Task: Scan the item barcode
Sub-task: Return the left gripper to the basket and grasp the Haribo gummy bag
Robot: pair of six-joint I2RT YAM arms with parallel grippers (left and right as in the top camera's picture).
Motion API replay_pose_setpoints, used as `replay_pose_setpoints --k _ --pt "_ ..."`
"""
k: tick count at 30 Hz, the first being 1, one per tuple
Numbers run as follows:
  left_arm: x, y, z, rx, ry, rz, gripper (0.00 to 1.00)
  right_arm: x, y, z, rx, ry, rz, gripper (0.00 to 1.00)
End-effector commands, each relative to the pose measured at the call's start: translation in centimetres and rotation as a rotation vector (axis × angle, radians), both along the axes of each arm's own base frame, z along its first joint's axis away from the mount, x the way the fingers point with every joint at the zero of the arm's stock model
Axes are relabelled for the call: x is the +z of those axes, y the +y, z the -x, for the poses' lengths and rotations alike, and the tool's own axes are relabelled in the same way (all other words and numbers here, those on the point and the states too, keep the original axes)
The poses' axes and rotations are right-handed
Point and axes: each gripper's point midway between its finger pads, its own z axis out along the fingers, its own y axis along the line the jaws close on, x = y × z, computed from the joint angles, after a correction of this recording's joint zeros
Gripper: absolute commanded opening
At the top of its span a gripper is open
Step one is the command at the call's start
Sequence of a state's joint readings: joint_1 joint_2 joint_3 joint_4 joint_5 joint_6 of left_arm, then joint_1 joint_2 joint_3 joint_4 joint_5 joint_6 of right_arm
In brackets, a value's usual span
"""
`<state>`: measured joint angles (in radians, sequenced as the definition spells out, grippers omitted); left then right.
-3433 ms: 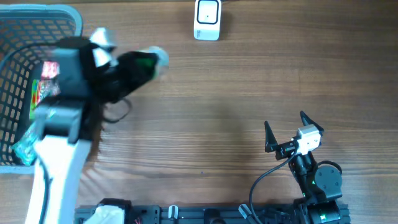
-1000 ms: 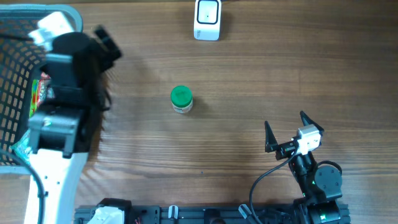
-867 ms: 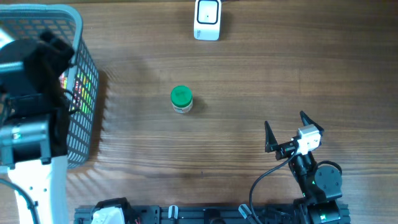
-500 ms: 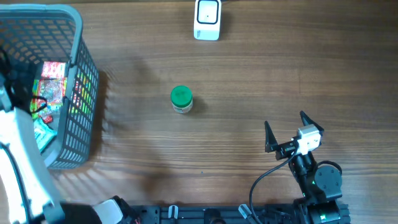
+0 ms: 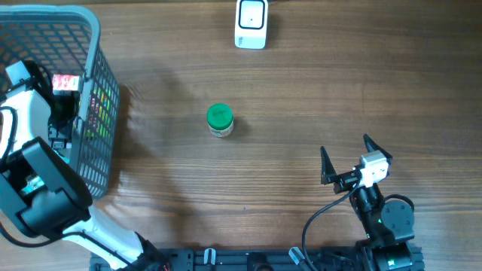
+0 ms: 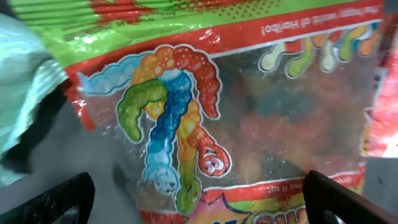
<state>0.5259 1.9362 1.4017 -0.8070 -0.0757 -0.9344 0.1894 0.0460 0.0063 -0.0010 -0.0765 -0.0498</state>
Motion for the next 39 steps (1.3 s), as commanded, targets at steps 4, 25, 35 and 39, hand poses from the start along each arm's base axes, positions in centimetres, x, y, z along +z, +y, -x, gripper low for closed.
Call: replay_pose_setpoints --k 4,25,35,39 --pt "-3.7 -0.5 -0.6 0.006 0.031 0.062 0.31 0.1 -0.1 0.0 -0.006 -0.005 0.002 1.0" --pt "20.3 -0.9 0.1 -0.089 -0.419 -0.268 0.92 0.1 -0.1 0.0 -0.006 -0.005 0.002 1.0" --pt "1.0 -1.2 -4.8 -0.072 -0.114 -0.008 1.0 0.1 -0.1 0.0 -0.006 -0.005 0.002 1.0" --pt "-0.6 -1.6 -4.1 -0.028 -0.069 0.028 1.0 0.1 -0.1 0.0 -0.006 -0.004 0.002 1.0"
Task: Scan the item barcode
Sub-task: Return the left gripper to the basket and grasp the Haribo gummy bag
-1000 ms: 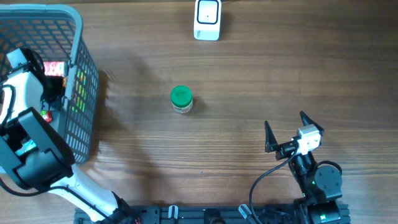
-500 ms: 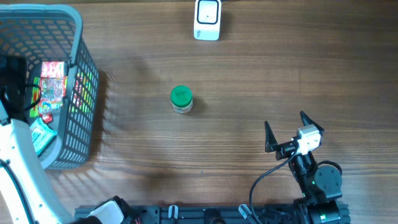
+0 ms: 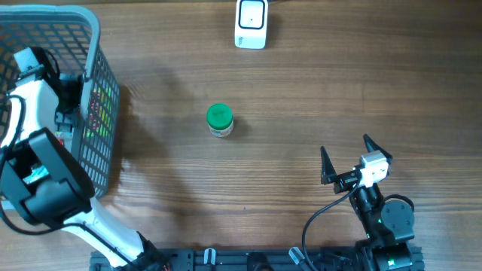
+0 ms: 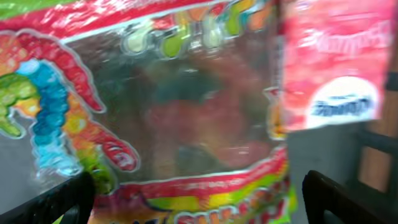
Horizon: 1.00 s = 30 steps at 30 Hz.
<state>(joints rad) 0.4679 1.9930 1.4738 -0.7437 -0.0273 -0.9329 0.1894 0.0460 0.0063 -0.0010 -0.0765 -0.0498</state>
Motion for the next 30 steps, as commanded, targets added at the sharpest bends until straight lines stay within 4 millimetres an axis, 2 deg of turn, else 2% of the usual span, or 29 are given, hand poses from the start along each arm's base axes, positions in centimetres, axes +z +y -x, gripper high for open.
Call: replay_pose_setpoints --k 1,5,7,8,9,10,11,14,18,22,24,30 --pt "-0.9 -0.2 0.8 0.046 0.037 0.022 1.0 0.1 -0.1 0.0 -0.006 -0.005 0.002 1.0" --pt "-2.1 -0.9 2.5 0.051 0.121 0.05 1.0 0.1 -0.1 0.0 -0.006 -0.005 0.002 0.99" --pt "-3.6 -1.4 3.7 0.05 0.189 0.077 1.0 0.1 -0.1 0.0 -0.006 -0.005 0.002 1.0" --pt "-4.6 -1.8 4.5 0.048 0.236 0.099 0.9 0.1 -0.1 0.0 -0.006 -0.005 0.002 1.0" --pt "-5.6 -2.0 5.0 0.046 0.271 0.116 0.7 0.1 -0.1 0.0 -0.006 -0.005 0.002 1.0" --pt "-6.6 -2.4 5.8 0.046 0.315 0.136 0.3 0.1 -0.1 0.0 -0.006 -0.004 0.002 1.0" --pt "-7.2 -2.6 6.0 0.046 0.333 0.145 0.04 0.1 -0.1 0.0 -0.006 -0.005 0.002 1.0" --pt "-6.4 -2.0 5.5 0.046 0.309 0.121 0.04 0.1 -0.1 0.0 -0.006 -0.005 0.002 1.0" --pt "-0.8 -0.6 2.7 0.0 0.172 0.044 0.04 0.1 -0.1 0.0 -0.006 -0.005 0.002 1.0" --pt "7.3 0.1 1.3 0.004 -0.021 -0.055 0.04 0.1 -0.1 0.0 -0.006 -0.005 0.002 1.0" --pt "12.1 0.0 1.7 0.005 -0.121 -0.109 0.04 0.1 -0.1 0.0 -0.006 -0.004 0.002 1.0" --pt "21.7 -1.8 3.9 -0.007 -0.346 -0.192 0.04 0.1 -0.1 0.0 -0.006 -0.005 0.002 1.0"
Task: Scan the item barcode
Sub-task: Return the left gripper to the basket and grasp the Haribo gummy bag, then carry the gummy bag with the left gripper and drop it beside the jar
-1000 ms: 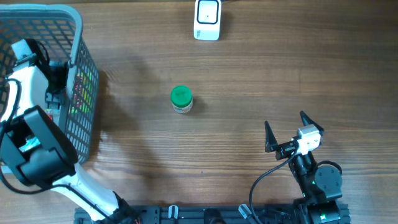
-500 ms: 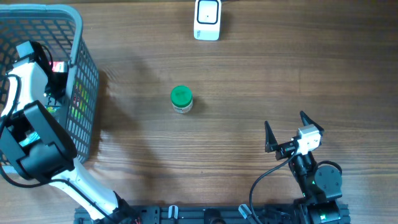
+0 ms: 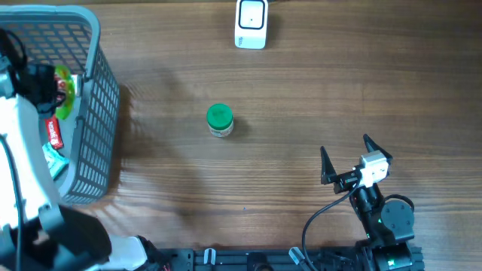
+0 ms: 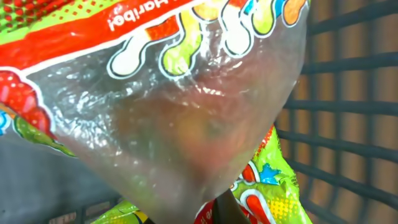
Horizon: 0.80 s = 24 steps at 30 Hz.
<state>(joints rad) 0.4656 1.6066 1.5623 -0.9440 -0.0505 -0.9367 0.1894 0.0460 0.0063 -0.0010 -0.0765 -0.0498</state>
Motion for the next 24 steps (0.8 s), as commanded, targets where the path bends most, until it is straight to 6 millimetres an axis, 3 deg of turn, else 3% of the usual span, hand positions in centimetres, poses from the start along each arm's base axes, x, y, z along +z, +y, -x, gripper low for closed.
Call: replay_pose_setpoints --k 1,3,4,5,8,11,15,17,18,20,22,24 --pt "6.6 -1.3 1.3 -0.04 -0.16 -0.065 0.04 0.1 -0.1 0.0 -0.006 -0.005 0.002 1.0" --pt "9.8 -3.2 2.0 -0.106 -0.253 -0.086 0.04 0.1 -0.1 0.0 -0.006 -0.004 0.002 1.0" --pt "13.1 -6.0 2.7 -0.168 -0.346 -0.119 0.04 0.1 -0.1 0.0 -0.006 -0.005 0.002 1.0" --pt "14.5 -8.2 2.4 -0.231 -0.394 -0.123 0.04 0.1 -0.1 0.0 -0.006 -0.004 0.002 1.0" --pt "15.7 -14.6 0.7 -0.415 -0.461 -0.095 0.04 0.1 -0.1 0.0 -0.006 -0.004 0.002 1.0" --pt "14.6 -23.0 -1.9 -0.637 -0.463 -0.044 0.04 0.1 -0.1 0.0 -0.006 -0.005 0.002 1.0" --pt "8.5 -33.6 -4.5 -0.869 -0.336 0.005 0.04 0.1 -0.1 0.0 -0.006 -0.004 0.002 1.0" --pt "4.2 -38.4 -5.1 -0.966 -0.248 0.026 0.04 0.1 -0.1 0.0 -0.006 -0.004 0.002 1.0" --pt "0.7 -41.6 -4.9 -1.03 -0.172 0.037 0.04 0.1 -0.1 0.0 -0.006 -0.004 0.002 1.0" --pt "-4.9 -46.0 -3.3 -1.129 -0.038 0.055 0.04 0.1 -0.1 0.0 -0.006 -0.004 0.002 1.0" --pt "-8.9 -49.2 -1.1 -1.202 0.068 0.065 0.04 0.1 -0.1 0.0 -0.006 -0.005 0.002 1.0" --pt "-11.6 -51.2 0.9 -1.233 0.141 0.071 0.04 0.1 -0.1 0.0 -0.006 -0.004 0.002 1.0"
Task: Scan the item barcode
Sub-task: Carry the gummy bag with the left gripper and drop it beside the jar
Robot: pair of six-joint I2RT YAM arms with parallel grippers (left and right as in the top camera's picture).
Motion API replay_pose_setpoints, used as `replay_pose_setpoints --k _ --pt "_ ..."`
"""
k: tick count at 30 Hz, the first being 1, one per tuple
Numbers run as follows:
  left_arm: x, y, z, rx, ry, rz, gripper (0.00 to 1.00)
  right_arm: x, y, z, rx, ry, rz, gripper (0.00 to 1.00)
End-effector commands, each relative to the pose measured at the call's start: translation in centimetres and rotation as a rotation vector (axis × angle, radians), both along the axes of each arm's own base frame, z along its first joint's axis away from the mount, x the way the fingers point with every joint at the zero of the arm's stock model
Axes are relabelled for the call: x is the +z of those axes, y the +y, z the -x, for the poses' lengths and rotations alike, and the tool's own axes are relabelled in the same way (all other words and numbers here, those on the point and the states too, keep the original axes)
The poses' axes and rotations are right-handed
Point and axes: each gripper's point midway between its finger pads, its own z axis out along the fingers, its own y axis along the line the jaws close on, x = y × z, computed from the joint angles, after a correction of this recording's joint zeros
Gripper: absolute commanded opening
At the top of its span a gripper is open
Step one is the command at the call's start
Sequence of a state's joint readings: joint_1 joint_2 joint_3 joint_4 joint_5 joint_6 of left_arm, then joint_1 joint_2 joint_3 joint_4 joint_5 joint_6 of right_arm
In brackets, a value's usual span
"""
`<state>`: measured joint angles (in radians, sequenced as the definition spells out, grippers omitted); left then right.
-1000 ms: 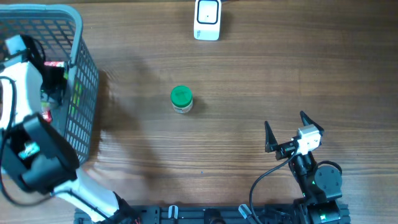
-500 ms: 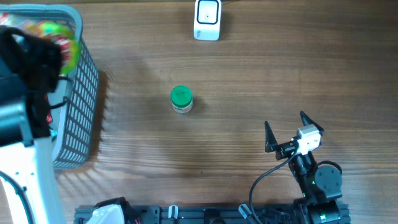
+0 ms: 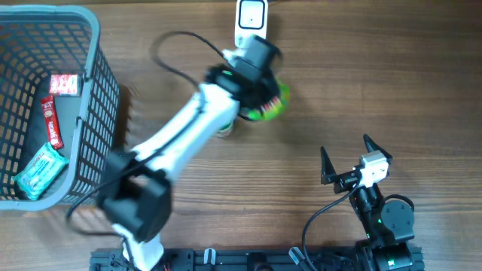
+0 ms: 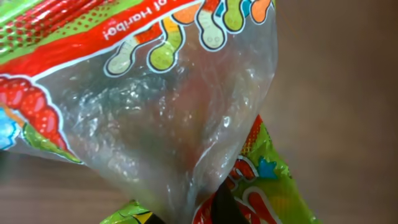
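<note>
My left gripper (image 3: 261, 96) is shut on a bag of gummy worms (image 3: 273, 102), green and red with a clear window. It holds the bag above the table just below the white barcode scanner (image 3: 251, 23) at the far edge. In the left wrist view the bag (image 4: 168, 118) fills the frame, and one dark fingertip (image 4: 222, 204) shows, pinching its lower edge. No barcode shows on the visible side. My right gripper (image 3: 346, 156) stands open and empty near the front right.
A grey mesh basket (image 3: 103, 90) at the far left holds a red packet (image 3: 66, 83), a red bar (image 3: 51, 123) and a teal packet (image 3: 38, 172). A green-lidded jar (image 3: 227, 129) is mostly hidden under my left arm.
My left gripper was over the basket with the gummy bag. It is now over the middle of the table, just in front of the scanner, still holding the bag. The right arm is unchanged.
My left gripper was open down in the basket over the gummy bag. It was still there, shifted along the bag. Then it was shut on the bag, lifted at the basket's rim. Now the bag hangs in front of the scanner.
</note>
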<state>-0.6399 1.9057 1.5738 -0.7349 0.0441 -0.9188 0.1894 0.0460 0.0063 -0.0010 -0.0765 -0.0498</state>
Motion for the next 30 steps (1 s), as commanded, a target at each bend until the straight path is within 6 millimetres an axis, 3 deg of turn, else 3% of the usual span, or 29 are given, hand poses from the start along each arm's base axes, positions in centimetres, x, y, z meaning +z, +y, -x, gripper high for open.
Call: replay_pose_setpoints --k 1,5,9,11,12,15,19,23,24,25,28,30 --pt "-3.1 -3.7 3.0 -0.088 0.059 -0.037 0.04 0.1 -0.1 0.0 -0.006 -0.004 0.002 1.0" --pt "-6.0 -5.2 4.2 -0.127 0.099 -0.067 0.04 0.1 -0.1 0.0 -0.006 -0.005 0.002 1.0" --pt "-6.6 -5.7 4.6 -0.141 0.113 -0.062 0.06 0.1 -0.1 0.0 -0.006 -0.005 0.002 1.0" --pt "-6.6 -6.0 4.9 -0.152 0.128 -0.045 0.23 0.1 -0.1 0.0 -0.006 -0.005 0.003 1.0" --pt "-6.5 -6.1 5.0 -0.158 0.136 -0.036 0.25 0.1 -0.1 0.0 -0.006 -0.004 0.002 1.0" --pt "-6.5 -6.4 5.3 -0.168 0.149 -0.022 0.56 0.1 -0.1 0.0 -0.006 -0.005 0.002 1.0" --pt "-5.3 -6.3 5.2 -0.178 0.14 0.006 0.67 0.1 -0.1 0.0 -0.006 -0.005 0.002 1.0" --pt "-0.5 -4.9 3.3 -0.185 0.034 0.055 0.72 0.1 -0.1 0.0 -0.006 -0.004 0.002 1.0" --pt "3.0 -3.7 1.8 -0.178 -0.043 0.087 0.82 0.1 -0.1 0.0 -0.006 -0.005 0.002 1.0" --pt "4.8 -2.8 1.0 -0.167 -0.084 0.104 0.85 0.1 -0.1 0.0 -0.006 -0.005 0.002 1.0" --pt "13.2 3.2 -2.0 -0.054 -0.253 0.169 0.89 0.1 -0.1 0.0 -0.006 -0.005 0.003 1.0" --pt "17.2 7.8 -2.0 0.032 -0.312 0.182 0.89 0.1 -0.1 0.0 -0.006 -0.005 0.002 1.0"
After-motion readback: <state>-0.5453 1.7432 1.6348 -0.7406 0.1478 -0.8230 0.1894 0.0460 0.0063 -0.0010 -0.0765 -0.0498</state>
